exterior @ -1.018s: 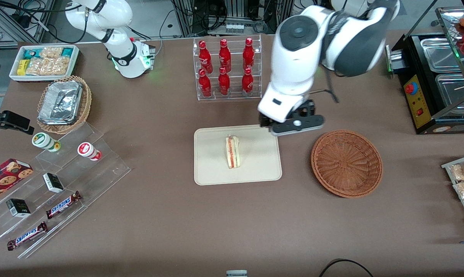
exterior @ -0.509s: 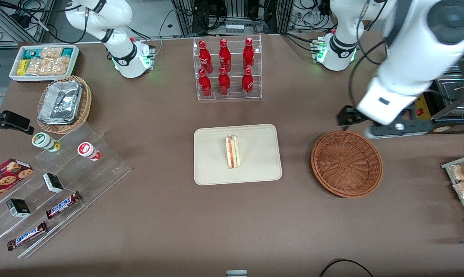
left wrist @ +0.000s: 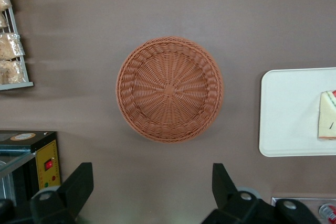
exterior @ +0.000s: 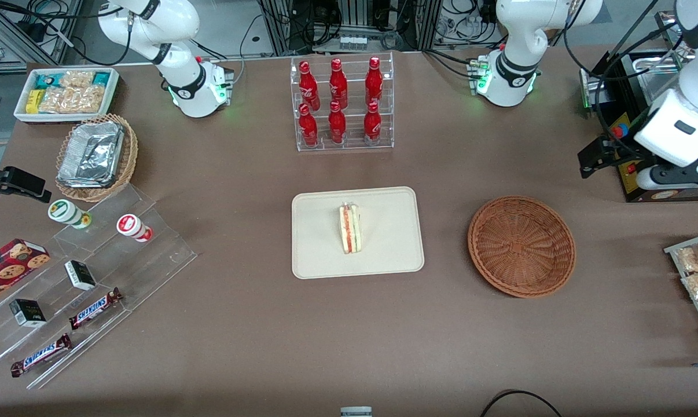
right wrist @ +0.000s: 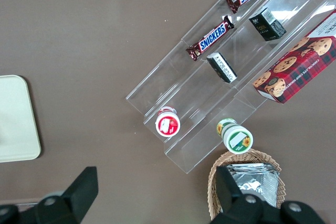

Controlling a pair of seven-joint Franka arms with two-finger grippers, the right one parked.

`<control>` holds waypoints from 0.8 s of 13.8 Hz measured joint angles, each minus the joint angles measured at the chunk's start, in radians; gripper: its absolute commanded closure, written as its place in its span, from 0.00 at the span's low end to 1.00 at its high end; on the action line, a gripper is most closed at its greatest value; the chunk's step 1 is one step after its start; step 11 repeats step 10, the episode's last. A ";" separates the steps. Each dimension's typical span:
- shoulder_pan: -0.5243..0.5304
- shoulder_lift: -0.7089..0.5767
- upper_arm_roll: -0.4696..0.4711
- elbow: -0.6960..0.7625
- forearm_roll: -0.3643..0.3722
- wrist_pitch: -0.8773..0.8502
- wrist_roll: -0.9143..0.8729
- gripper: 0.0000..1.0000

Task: Place sandwich from basket to tray

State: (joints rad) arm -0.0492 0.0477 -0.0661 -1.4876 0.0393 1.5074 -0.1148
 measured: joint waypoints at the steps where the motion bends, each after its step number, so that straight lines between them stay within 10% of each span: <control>1: 0.016 0.001 0.000 -0.003 -0.001 0.000 0.038 0.00; 11: 0.029 0.018 -0.006 0.009 -0.003 0.002 0.115 0.00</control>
